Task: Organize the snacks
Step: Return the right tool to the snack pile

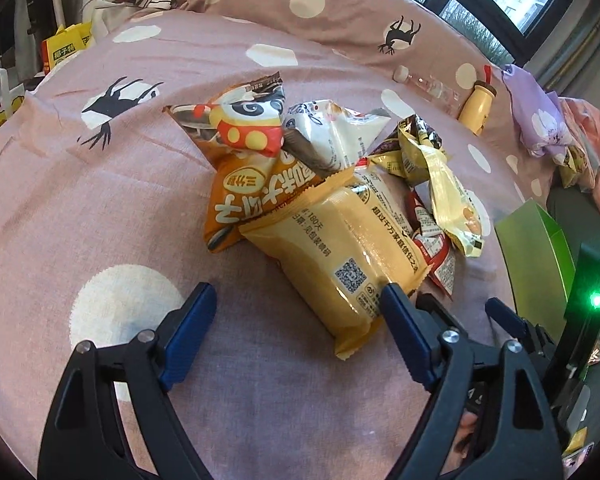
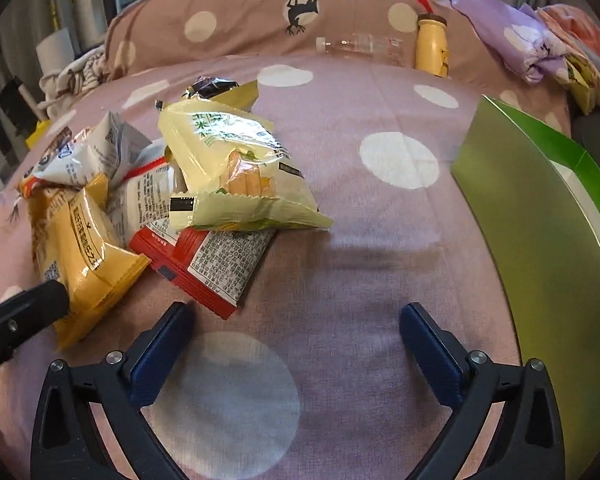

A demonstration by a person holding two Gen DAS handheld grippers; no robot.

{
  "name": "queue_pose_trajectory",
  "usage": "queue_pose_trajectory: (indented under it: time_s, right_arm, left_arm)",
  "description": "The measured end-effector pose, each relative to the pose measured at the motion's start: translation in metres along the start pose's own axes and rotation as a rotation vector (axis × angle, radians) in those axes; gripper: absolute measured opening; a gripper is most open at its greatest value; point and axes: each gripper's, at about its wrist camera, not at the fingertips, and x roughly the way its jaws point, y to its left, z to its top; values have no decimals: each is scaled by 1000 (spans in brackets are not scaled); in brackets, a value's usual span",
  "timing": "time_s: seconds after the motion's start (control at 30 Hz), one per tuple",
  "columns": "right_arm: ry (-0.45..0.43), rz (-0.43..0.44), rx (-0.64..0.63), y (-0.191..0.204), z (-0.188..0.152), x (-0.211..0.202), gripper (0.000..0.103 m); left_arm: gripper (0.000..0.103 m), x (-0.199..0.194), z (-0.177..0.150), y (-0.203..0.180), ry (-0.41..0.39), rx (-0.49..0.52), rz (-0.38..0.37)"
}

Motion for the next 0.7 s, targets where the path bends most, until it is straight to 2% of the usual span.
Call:
queue_pose_trajectory:
  time_s: [0.3,0.7]
  right_arm:
    - [1,4,-1,5,4,2,102]
    - [1,4,0,4,3,2,102]
  left_arm:
    - [85,-3,5,6,-6,-43,-43]
    - [85,-2,3,4,-24,-11,-4]
